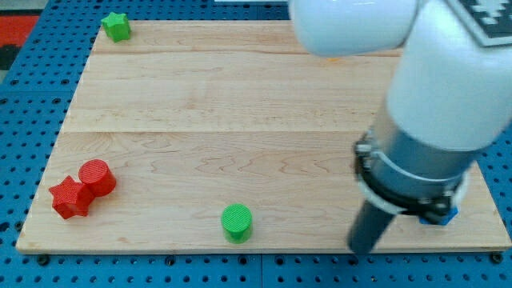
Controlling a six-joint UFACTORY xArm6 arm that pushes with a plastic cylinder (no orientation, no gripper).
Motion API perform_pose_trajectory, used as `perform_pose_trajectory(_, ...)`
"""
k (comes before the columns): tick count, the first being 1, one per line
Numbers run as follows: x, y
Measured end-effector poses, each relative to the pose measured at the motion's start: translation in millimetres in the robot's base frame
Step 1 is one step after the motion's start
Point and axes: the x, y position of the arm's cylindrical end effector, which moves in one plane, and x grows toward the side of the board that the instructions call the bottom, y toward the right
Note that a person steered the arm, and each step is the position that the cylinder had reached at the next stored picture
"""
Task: Place the green circle diagonally to red blocks
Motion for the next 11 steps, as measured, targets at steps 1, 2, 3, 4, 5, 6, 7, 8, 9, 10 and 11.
perform_pose_trajectory(1, -11.7, -61.6)
perform_pose_trajectory(2, -1.4, -90.5)
perform_pose_trajectory(3, -10.1, -124.7)
perform_pose_trajectory(4, -66.4, -145.3)
perform_pose_trajectory(5, -90.3, -139.7)
perform_pose_trajectory(6, -68.8, -135.6)
perform_pose_trajectory(7, -89.7, -178.8)
perform_pose_trajectory(8, -148.4, -217.3)
perform_pose_trajectory(9, -142.8, -222.9)
perform_pose_trajectory(10, -144.2, -254.6)
perform_pose_trajectory(11, -208.4, -261.3)
